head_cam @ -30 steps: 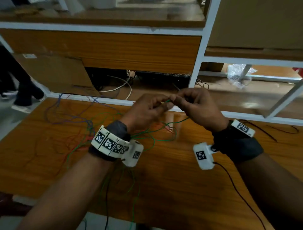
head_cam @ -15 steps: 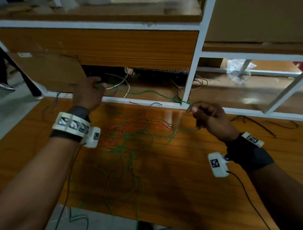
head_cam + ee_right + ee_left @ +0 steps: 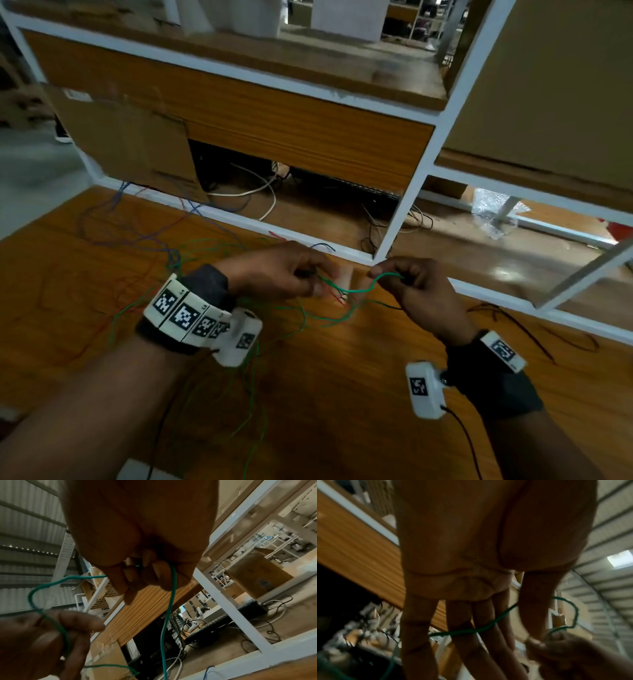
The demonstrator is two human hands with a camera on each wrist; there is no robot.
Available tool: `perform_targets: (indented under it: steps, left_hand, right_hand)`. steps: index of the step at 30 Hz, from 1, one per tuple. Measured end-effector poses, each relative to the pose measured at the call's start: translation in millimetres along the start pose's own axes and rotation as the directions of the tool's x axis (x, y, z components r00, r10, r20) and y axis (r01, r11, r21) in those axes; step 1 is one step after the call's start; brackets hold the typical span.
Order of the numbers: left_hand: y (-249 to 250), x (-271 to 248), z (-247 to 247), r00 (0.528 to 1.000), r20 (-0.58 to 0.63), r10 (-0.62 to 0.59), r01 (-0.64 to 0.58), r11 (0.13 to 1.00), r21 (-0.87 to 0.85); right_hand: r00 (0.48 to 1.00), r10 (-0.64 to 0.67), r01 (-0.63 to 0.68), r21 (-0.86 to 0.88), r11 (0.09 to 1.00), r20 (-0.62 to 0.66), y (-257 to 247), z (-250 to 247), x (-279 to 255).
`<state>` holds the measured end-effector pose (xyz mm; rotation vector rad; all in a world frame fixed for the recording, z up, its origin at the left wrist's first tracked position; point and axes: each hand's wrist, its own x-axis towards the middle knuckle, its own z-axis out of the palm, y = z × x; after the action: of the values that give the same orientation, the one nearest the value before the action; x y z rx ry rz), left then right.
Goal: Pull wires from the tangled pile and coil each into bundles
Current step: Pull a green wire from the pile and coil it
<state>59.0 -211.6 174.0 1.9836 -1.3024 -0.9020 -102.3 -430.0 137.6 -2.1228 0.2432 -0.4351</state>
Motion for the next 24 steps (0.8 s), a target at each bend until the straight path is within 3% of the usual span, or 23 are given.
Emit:
perform_targets:
  steps: [2, 4, 7, 9, 11, 12, 14, 15, 17, 19, 20, 24]
  left_hand:
    - [-7.4, -8.6, -9.7, 0.997, 0.004, -0.075, 0.073, 0.983, 0.169]
    - [-4.7, -18.6, -16.3, 0.996, -0.050, -0.068, 0.079, 0.956, 0.282]
    - [17.6, -12.1, 1.3, 0.965, -0.262, 0.027, 0.072, 0.930, 0.360]
    - [25.5, 6.7, 31.8, 0.956, -0.286, 0.057, 0.038, 0.948, 0.316]
    - [18.1, 25.1, 54.8, 0.951, -0.299, 0.079, -0.030, 0.986, 0.164]
    - [12.7, 28.3, 56.3, 0.938, -0.339, 0.072, -0.052, 0.996, 0.066]
    - [2.6, 25.8, 41.9, 0.902, -0.425, 0.079, -0.100, 0.995, -0.027]
    - [-1.4, 22.0, 32.1, 0.882, -0.458, 0.107, -0.120, 0.993, 0.002]
    - [-7.7, 12.1, 11.1, 0.846, -0.509, 0.158, -0.122, 0.987, 0.102]
    - [-13.3, 1.1, -12.6, 0.778, -0.601, 0.184, -0.103, 0.981, 0.166]
    - [-16.0, -4.4, -26.9, 0.719, -0.675, 0.167, -0.102, 0.986, 0.135]
    - [-29.6, -40.7, -100.9, 0.426, -0.899, -0.102, -0.171, 0.967, -0.190]
  right_hand:
    - [0.993, 0.030, -0.033, 0.022, 0.999, 0.110, 7.5, -7.1, -3.4]
    - [0.979, 0.040, -0.026, -0.071, 0.997, 0.200, 11.6, -9.0, -6.0]
    - [0.993, -0.011, 0.032, -0.179, 0.983, 0.119, 14.0, 4.8, -5.2]
    - [0.997, -0.055, 0.064, -0.202, 0.977, 0.051, 8.7, 17.6, -1.9]
    - [0.998, -0.067, 0.065, -0.188, 0.980, 0.000, 1.9, 25.3, 3.3]
    - [0.998, -0.054, 0.050, -0.132, 0.990, -0.028, -2.0, 26.0, 4.2]
    - [1.000, 0.024, -0.022, 0.175, 0.984, -0.007, -8.2, 21.4, 1.2]
    - [0.996, 0.075, -0.088, 0.309, 0.947, 0.052, -8.0, 19.3, -2.7]
    - [0.983, 0.054, -0.114, 0.349, 0.930, 0.177, -2.2, 22.2, -8.5]
    - [0.977, -0.011, -0.049, 0.271, 0.961, 0.214, 1.2, 30.3, -11.6]
    - [0.980, -0.016, -0.040, 0.274, 0.961, 0.198, 4.3, 33.9, -12.0]
    - [0.987, 0.094, -0.148, 0.513, 0.846, 0.129, 27.7, 34.2, -27.0]
